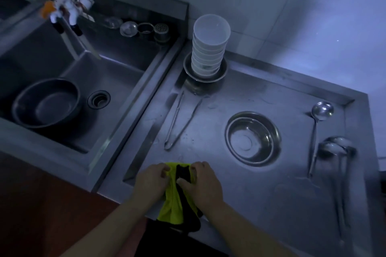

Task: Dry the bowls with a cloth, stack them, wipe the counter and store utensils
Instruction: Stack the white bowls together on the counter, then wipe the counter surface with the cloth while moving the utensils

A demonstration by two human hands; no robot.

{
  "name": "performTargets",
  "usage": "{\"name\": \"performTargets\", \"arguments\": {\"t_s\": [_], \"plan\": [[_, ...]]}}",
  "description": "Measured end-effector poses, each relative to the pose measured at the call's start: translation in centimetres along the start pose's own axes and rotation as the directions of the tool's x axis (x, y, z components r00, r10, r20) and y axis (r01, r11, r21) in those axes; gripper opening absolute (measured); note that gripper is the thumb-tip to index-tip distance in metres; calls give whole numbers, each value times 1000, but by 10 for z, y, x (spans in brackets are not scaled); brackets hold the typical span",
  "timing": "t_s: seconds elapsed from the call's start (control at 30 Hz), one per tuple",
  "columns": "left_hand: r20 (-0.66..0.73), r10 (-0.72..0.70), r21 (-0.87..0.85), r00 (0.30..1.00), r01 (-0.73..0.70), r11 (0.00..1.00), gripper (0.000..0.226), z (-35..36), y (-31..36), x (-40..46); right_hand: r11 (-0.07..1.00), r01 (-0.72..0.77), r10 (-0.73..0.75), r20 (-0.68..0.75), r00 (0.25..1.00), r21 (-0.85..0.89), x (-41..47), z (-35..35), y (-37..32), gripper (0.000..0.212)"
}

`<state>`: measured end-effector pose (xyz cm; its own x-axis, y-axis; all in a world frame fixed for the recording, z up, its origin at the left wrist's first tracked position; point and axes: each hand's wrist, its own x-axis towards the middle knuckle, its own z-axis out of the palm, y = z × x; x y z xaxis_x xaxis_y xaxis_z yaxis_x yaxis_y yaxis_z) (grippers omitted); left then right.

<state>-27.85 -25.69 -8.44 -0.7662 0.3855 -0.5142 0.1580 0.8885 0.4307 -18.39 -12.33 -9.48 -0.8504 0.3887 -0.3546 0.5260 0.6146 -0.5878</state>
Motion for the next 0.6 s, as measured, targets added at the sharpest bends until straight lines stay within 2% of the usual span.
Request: {"name": "performTargets", "arguments": {"t_s": [0.03,0.1,0.23,0.33,0.43,0.5,0.53,0.6], "plan": [[-26,-14,-23,1000,13,1000,34,5,0,-5,999,18,-17,27,999,-44,-3,6,-1,45],[-65,-20,-76,998,15,997,34,14,2,-13,998,23,-20,56,998,-62,-8,13,0,43],[-117,-35,-167,992,15,986,29,22,5,-22,998,-44,44,-7,999,33,-14,5,14,13],[-132,-86,-246,988,51,968,13,27,9,-22,938,-217,223,9,975,272,-19,-3,24,22],[-63,-150,-372,987,116,921,6,28,14,-18,745,-345,359,93,929,572,-23,-7,27,18],[59,-223,-518,973,221,827,42,25,21,-16,582,-376,377,170,910,722,-26,-9,30,11],[122,-248,-610,961,270,745,58,25,25,-15,491,-379,366,209,907,784,-28,-10,32,14],[205,-261,-697,943,328,638,68,25,36,-12,333,-374,345,257,903,866,-32,-17,35,23]]}}
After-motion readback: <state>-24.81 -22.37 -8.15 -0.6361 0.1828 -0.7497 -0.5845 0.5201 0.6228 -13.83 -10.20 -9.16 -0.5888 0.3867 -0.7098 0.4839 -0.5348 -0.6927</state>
